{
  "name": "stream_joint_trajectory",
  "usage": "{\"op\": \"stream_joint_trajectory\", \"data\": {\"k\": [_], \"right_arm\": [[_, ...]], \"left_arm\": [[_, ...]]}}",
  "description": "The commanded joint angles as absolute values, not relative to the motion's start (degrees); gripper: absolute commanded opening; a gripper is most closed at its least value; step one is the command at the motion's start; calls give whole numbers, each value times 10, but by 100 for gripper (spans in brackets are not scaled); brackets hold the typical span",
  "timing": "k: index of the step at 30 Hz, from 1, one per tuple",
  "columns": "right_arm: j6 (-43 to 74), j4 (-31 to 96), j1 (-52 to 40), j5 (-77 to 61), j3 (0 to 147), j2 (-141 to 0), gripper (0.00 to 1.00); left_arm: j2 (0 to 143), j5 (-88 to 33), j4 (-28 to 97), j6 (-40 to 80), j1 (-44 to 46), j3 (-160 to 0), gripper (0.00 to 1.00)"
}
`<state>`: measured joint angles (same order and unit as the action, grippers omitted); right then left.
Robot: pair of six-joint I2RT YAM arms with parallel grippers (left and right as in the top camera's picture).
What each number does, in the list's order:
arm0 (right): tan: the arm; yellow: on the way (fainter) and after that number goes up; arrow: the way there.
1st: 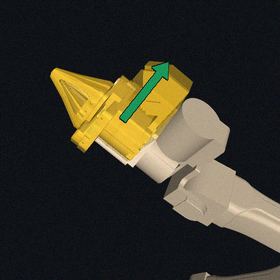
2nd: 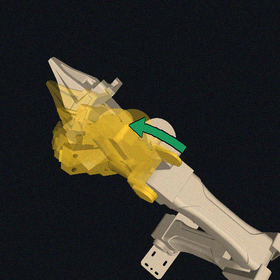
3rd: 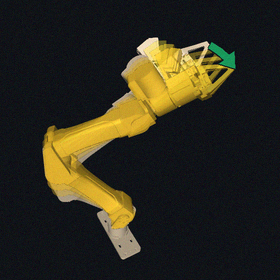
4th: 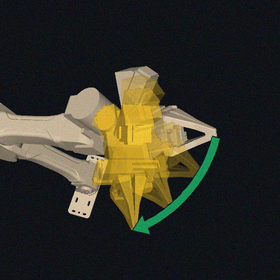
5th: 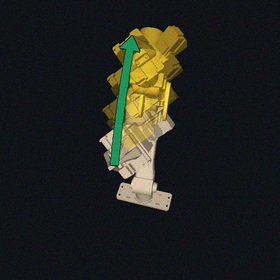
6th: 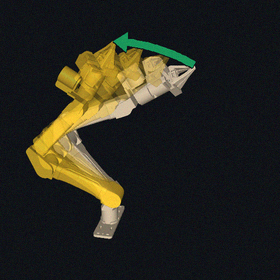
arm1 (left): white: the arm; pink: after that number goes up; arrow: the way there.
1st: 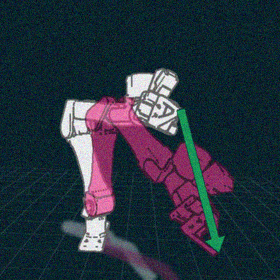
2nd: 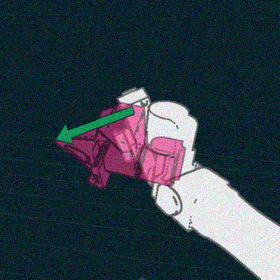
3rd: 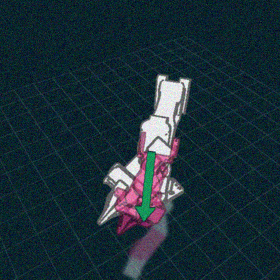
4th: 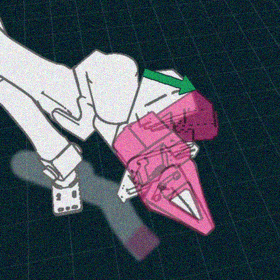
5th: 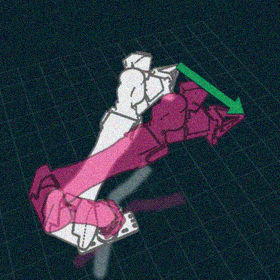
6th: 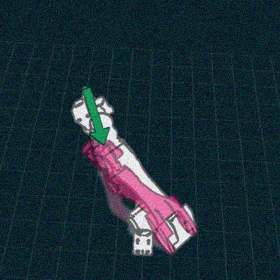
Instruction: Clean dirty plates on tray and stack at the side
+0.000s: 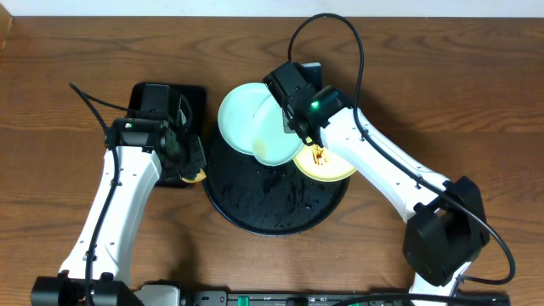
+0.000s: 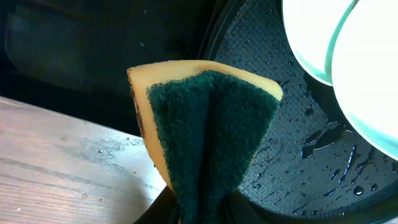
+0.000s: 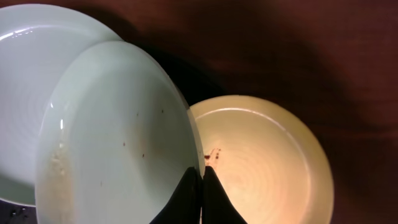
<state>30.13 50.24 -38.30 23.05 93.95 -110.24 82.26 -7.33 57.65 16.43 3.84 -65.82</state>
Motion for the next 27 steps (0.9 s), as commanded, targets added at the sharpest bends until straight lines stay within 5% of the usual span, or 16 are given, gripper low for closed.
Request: {"op": "stream_joint_trajectory", "data": {"k": [1, 16, 27], "right_arm": [[267, 503, -392, 257, 962, -1093, 2], [274, 528, -411, 279, 974, -1093, 2], [322, 620, -410, 131, 971, -1093, 1]], "left_arm": [[822, -68, 574, 157, 36, -669, 17], [822, -69, 565, 157, 36, -669, 17], [822, -53, 565, 156, 36, -669, 17]]}}
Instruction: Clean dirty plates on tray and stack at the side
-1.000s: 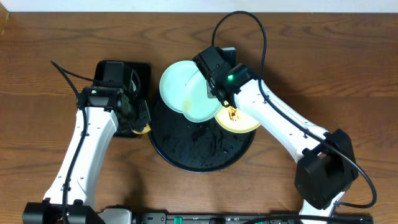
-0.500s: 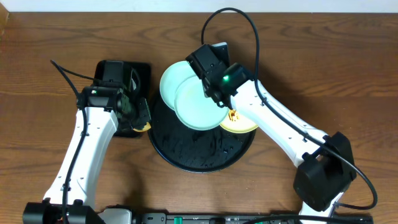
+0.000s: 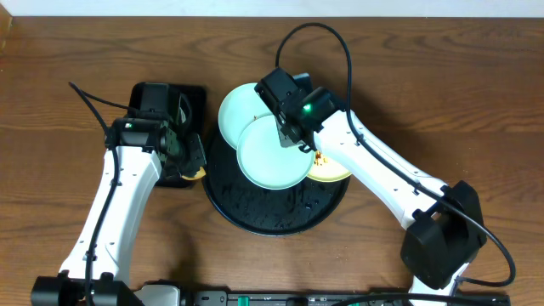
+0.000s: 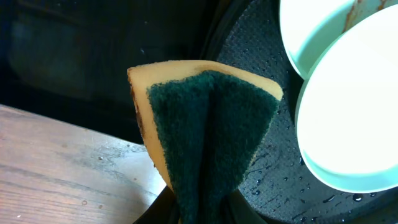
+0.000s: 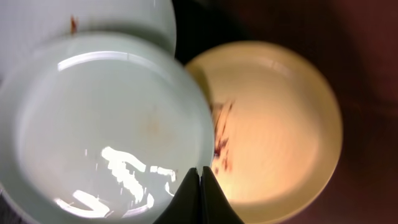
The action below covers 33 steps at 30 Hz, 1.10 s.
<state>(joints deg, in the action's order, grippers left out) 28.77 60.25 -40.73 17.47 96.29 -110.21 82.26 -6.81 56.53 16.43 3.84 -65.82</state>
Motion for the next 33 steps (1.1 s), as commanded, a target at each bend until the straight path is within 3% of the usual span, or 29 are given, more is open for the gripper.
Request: {"op": "stream_joint_trajectory", "data": {"k": [1, 7, 9, 24, 26, 31, 33], "right_arm": [[335, 630, -411, 123, 968, -1093, 1], [378, 642, -419, 98, 929, -1093, 1], [394, 635, -420, 86, 908, -1093, 1], [491, 575, -417, 63, 838, -1093, 2], [519, 574, -417, 59, 838, -1093, 12], [559, 569, -417, 58, 835, -1094, 79], [569, 568, -417, 59, 835, -1094, 91]], "left_arm": [[823, -53, 565, 156, 36, -669, 17], [823, -53, 566, 156, 36, -669, 17], [823, -53, 566, 156, 36, -669, 23], [823, -53, 570, 156, 36, -669, 23], [823, -53, 570, 154, 36, -669, 23], [823, -53, 572, 153, 36, -669, 24], [823, -53, 572, 150, 36, -669, 24]]}}
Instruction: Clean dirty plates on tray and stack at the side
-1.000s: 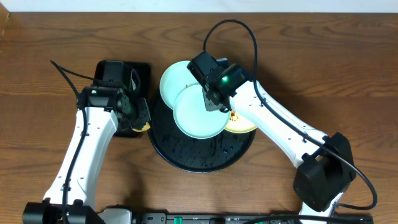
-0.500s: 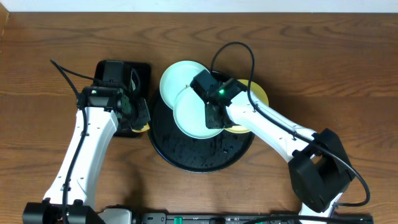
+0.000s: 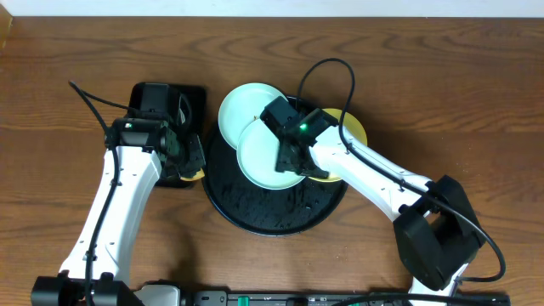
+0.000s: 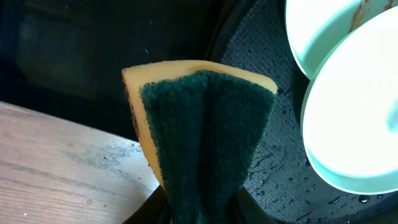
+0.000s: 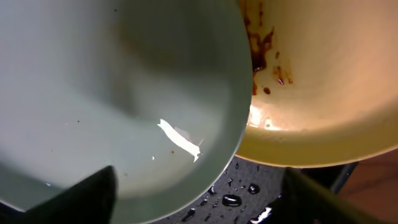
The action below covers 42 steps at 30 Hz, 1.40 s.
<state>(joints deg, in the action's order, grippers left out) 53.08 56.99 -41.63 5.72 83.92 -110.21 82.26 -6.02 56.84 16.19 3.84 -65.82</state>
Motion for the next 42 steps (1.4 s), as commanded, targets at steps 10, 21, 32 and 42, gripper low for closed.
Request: {"op": "stream_joint_trajectory", "data": {"k": [10, 21, 32, 42], "right_arm": [[579, 496, -426, 72, 827, -1094, 58], [730, 496, -428, 73, 827, -1094, 99], [808, 501, -429, 75, 823, -1098, 68], [823, 491, -439, 57, 790, -1103, 77]], "left_arm": [[823, -53, 572, 150, 36, -669, 24], [823, -53, 572, 150, 36, -667, 24], [823, -53, 575, 150, 36, -666, 24], [823, -53, 576, 150, 36, -666, 24]]}}
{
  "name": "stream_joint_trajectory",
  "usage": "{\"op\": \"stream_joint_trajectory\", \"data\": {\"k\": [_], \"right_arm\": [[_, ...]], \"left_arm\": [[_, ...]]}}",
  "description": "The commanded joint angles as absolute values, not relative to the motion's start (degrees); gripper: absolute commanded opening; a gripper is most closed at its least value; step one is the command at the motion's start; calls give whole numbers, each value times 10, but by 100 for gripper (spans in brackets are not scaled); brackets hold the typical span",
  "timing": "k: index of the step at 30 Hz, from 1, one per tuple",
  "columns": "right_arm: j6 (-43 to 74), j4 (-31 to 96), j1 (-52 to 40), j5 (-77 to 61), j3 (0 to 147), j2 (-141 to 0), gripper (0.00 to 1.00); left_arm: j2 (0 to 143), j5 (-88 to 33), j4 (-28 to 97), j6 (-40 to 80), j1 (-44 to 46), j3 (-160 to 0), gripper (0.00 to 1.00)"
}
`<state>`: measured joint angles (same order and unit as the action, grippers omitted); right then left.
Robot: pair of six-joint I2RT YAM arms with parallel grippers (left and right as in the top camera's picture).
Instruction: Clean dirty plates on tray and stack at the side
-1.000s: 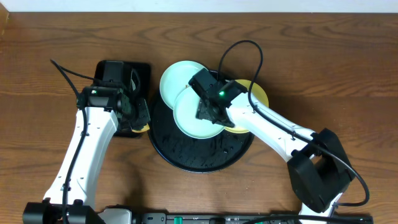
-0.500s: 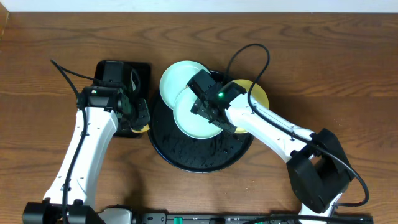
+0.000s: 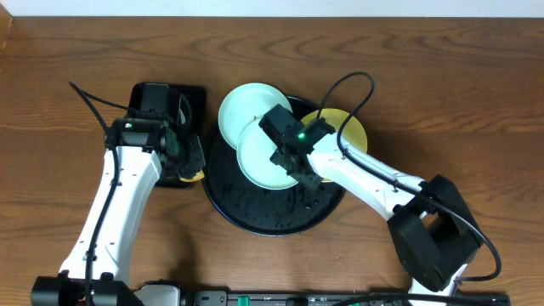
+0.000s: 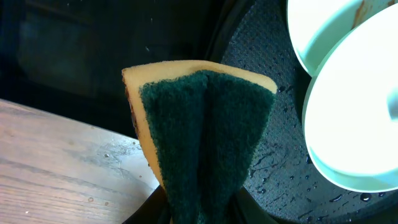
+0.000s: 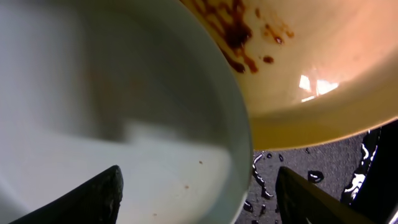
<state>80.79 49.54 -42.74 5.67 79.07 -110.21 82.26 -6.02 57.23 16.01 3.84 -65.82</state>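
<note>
A round black tray (image 3: 255,212) in the middle of the table carries three plates. One pale green plate (image 3: 263,161) lies flat at its front, overlapping a second green plate (image 3: 242,106) behind. A yellow plate (image 3: 348,132) with brown sauce stains (image 5: 233,28) sits to the right. My right gripper (image 5: 205,199) hangs open over the front green plate's (image 5: 124,124) right rim, one finger on each side. At the tray's left edge, my left gripper (image 4: 199,211) is shut on a yellow and green sponge (image 4: 202,130).
A black square container (image 3: 161,98) stands at the back left, under the left arm. Water drops cover the tray (image 5: 305,180). Bare wooden table (image 3: 476,93) lies to the right and left of the tray.
My right gripper, open then and now, has shifted a little toward the tray's front along the green plate's rim. The plates and my left gripper with the sponge have not moved.
My right gripper first held a green plate by its rim, tilted above the tray. Then the plate lay flat on the tray, still gripped. After that the gripper was open, the plate resting. The left held the sponge throughout.
</note>
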Motion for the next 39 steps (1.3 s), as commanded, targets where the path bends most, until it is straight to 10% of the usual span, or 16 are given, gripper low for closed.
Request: {"op": "stream_joint_trajectory", "data": {"k": [1, 22, 27, 39], "right_arm": [[823, 488, -443, 57, 790, -1103, 75], [857, 458, -483, 47, 790, -1145, 57], [868, 451, -483, 66, 790, -1145, 19], [844, 452, -483, 100, 790, -1145, 1]], "left_arm": [[823, -53, 576, 150, 36, -666, 24], [823, -53, 585, 150, 36, -666, 24], [823, -53, 586, 150, 36, -666, 24], [823, -53, 589, 150, 36, -666, 24]]}}
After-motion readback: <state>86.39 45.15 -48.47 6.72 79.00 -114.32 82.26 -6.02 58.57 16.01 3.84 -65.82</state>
